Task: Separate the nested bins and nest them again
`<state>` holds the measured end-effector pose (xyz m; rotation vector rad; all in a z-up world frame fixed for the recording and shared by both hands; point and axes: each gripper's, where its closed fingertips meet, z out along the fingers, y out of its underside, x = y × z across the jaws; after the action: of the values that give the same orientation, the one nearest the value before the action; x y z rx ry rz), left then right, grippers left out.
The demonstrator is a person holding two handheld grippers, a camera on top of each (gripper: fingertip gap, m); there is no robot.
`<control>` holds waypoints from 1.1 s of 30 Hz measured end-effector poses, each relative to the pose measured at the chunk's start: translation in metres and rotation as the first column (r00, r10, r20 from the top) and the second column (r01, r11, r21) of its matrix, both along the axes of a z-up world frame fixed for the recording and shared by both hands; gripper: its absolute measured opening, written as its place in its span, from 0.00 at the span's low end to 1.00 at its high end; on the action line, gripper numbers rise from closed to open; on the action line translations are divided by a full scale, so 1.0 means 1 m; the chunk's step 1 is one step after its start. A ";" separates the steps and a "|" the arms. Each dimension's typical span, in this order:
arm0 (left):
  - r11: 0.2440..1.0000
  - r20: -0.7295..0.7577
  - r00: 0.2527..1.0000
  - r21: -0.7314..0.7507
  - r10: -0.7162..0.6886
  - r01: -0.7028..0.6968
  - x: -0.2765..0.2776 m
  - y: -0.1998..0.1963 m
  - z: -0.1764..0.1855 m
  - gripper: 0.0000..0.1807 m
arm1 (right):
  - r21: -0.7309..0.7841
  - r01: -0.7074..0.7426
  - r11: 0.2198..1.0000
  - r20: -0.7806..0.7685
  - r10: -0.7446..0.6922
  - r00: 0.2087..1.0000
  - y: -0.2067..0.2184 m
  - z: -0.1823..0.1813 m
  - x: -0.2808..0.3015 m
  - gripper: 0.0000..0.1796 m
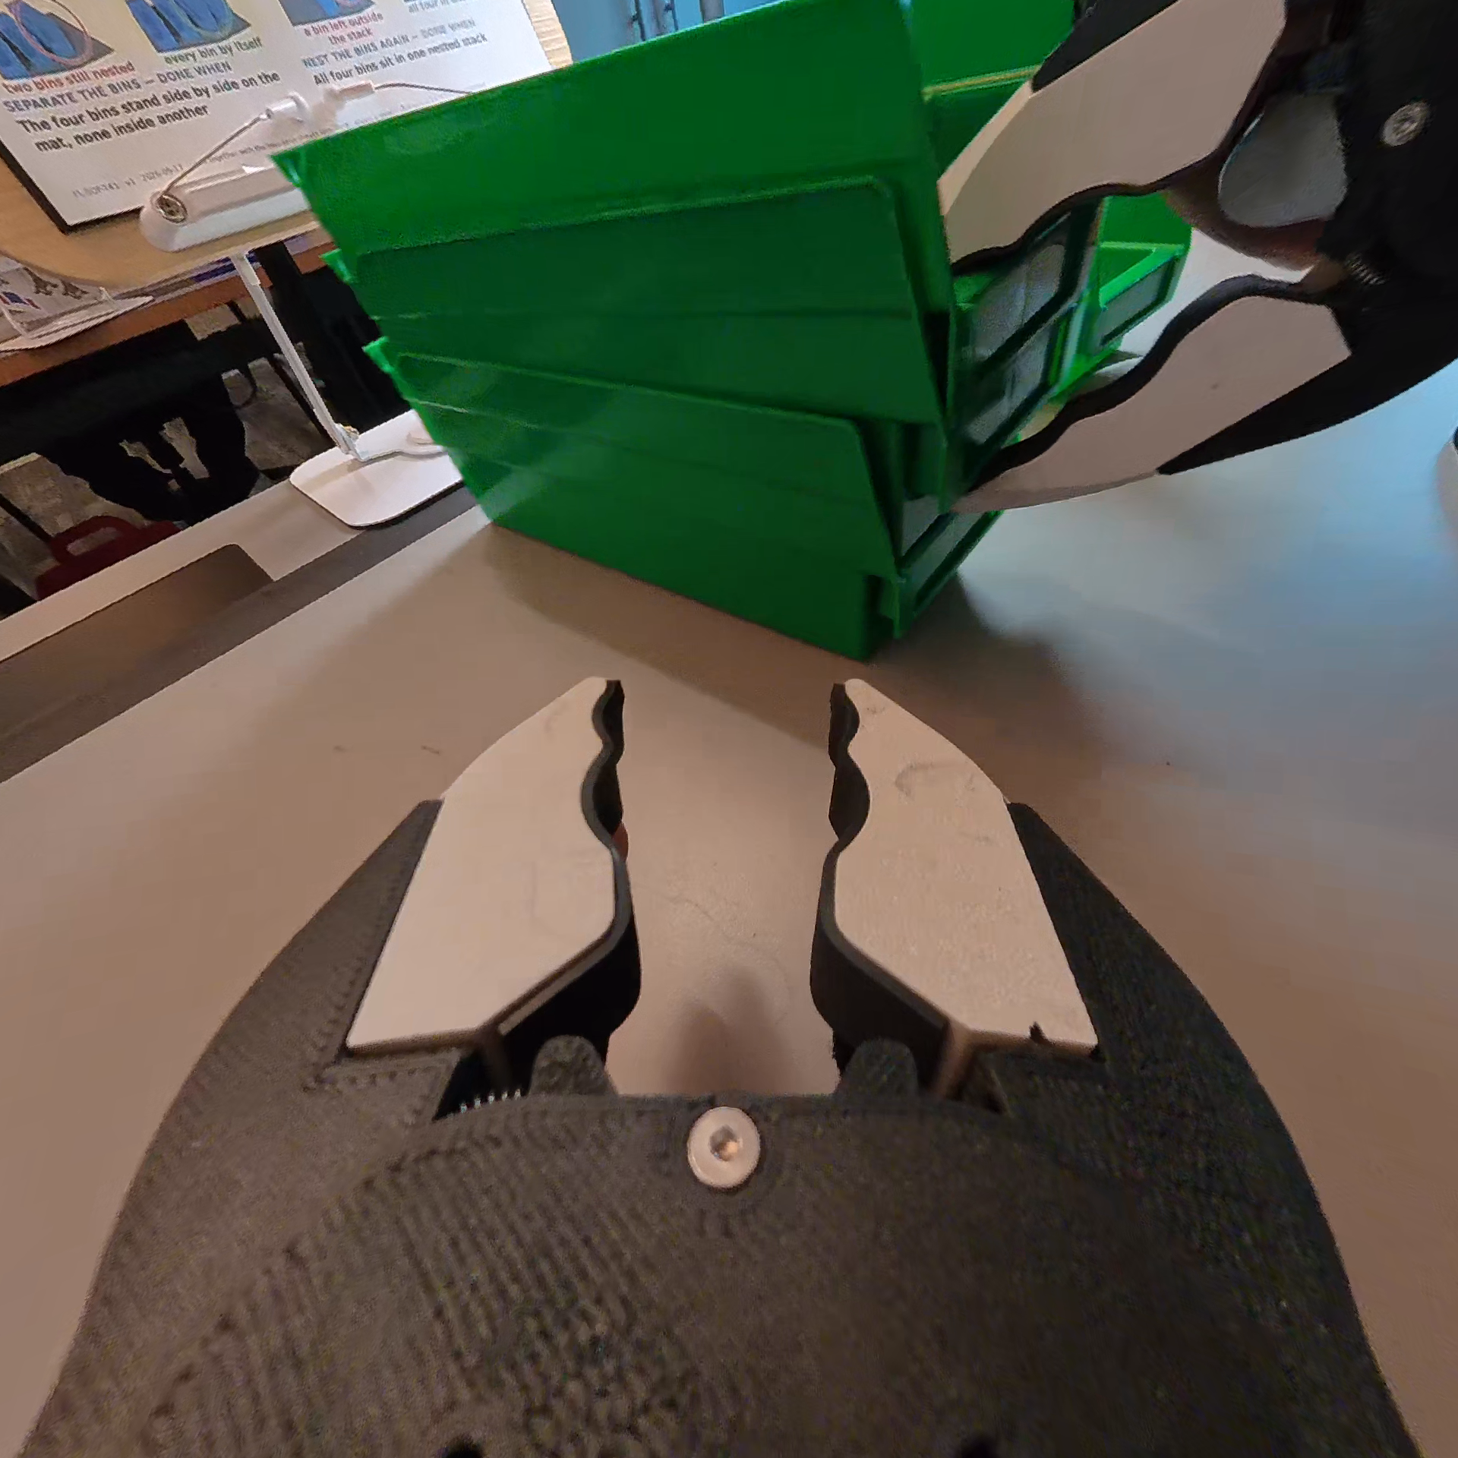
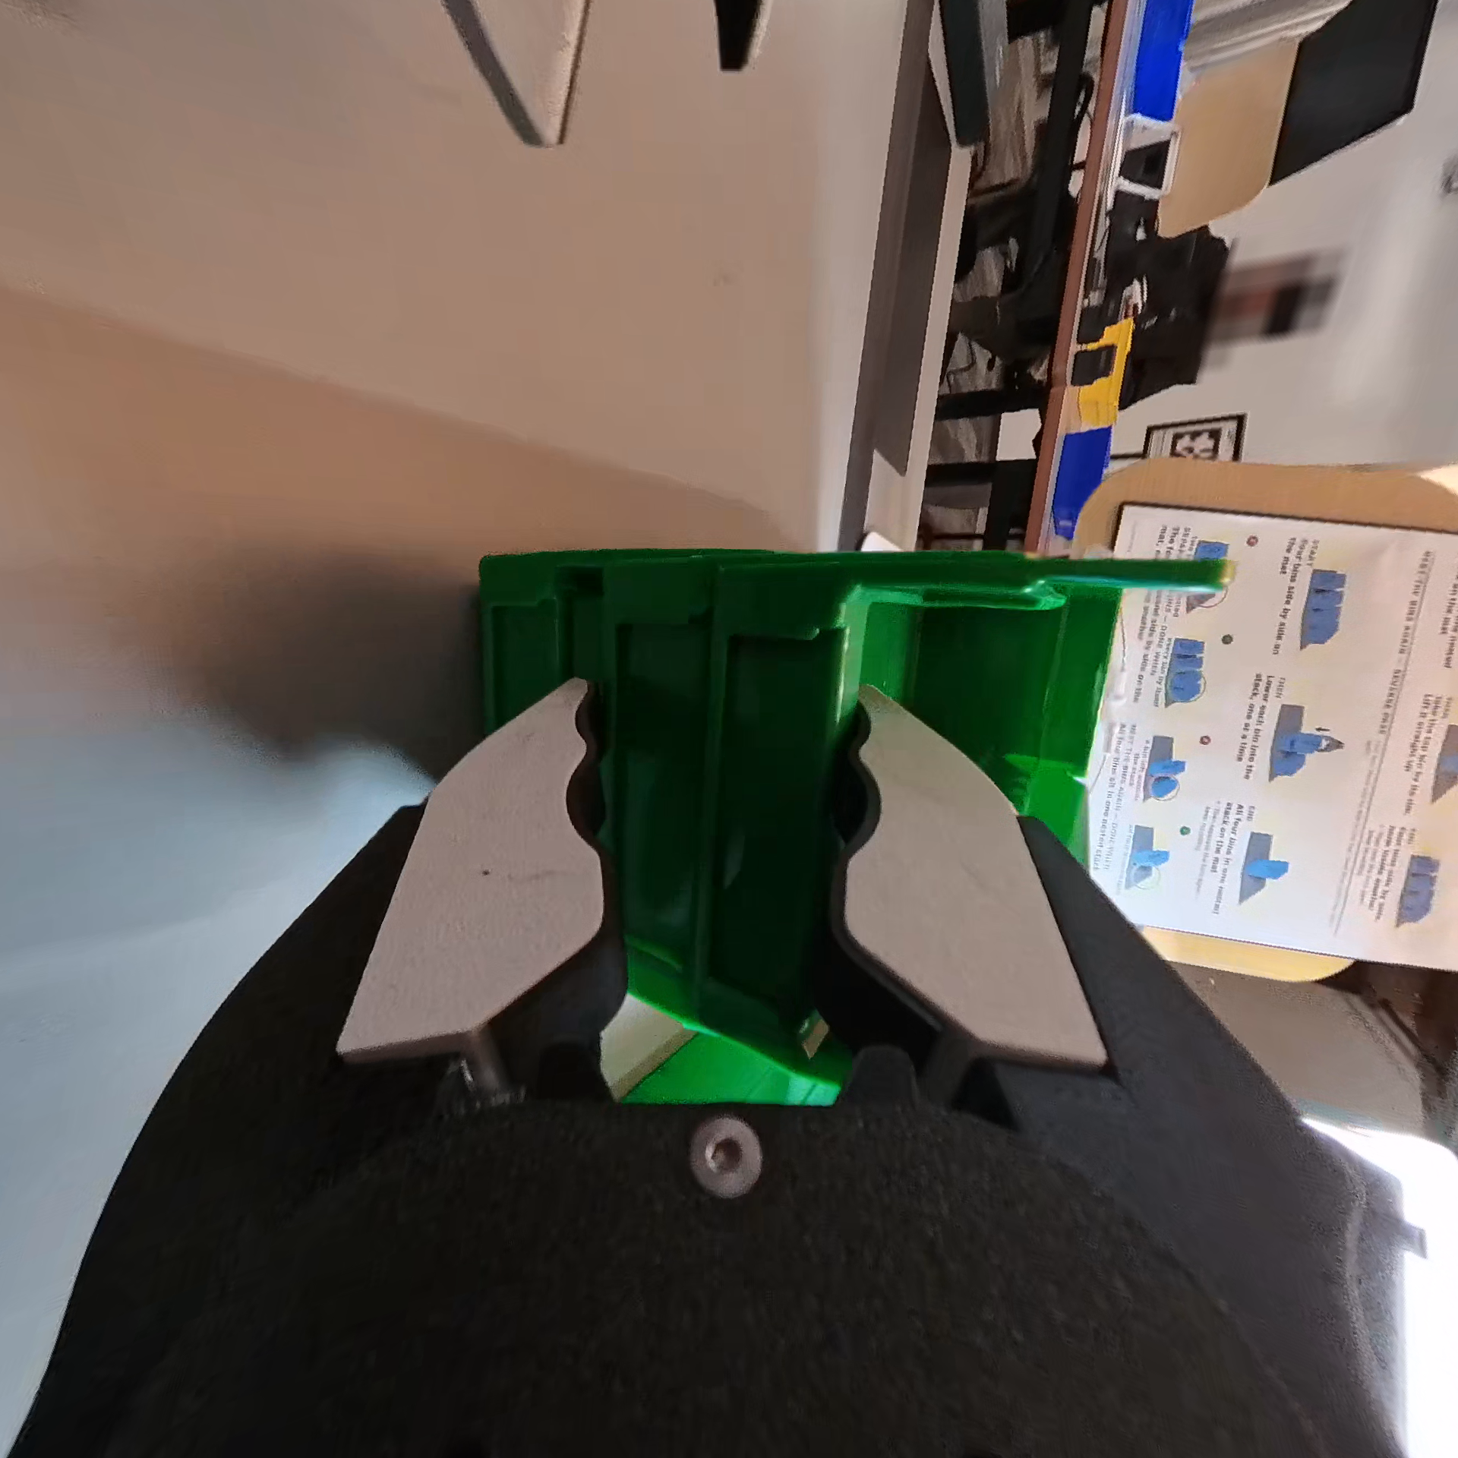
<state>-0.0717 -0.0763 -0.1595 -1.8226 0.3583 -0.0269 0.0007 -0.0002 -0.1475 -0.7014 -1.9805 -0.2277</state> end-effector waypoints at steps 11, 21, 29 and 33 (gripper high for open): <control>1.000 -0.008 1.000 0.004 -0.002 0.002 -0.001 -0.001 0.001 0.28 | 0.069 0.063 0.996 -0.067 -0.058 0.996 0.007 0.008 -0.026 0.33; 1.000 0.011 1.000 0.011 0.018 -0.019 -0.007 0.000 0.004 0.28 | -0.348 0.207 0.915 -0.207 -0.290 0.934 0.024 0.054 0.106 0.35; 1.000 -0.002 1.000 -0.018 0.023 -0.023 -0.005 0.003 -0.005 0.28 | -0.218 0.501 0.837 -0.012 -0.516 0.856 0.124 -0.019 0.207 0.39; 0.999 -0.007 1.000 -0.028 0.021 -0.022 -0.005 0.003 -0.008 0.28 | -0.108 0.510 0.853 0.053 -0.508 0.860 0.154 -0.034 0.204 0.40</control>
<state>-0.0769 -0.0732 -0.1673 -1.8543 0.3447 -0.0105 0.2051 0.1540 -0.1820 -1.3070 -1.8030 -0.4386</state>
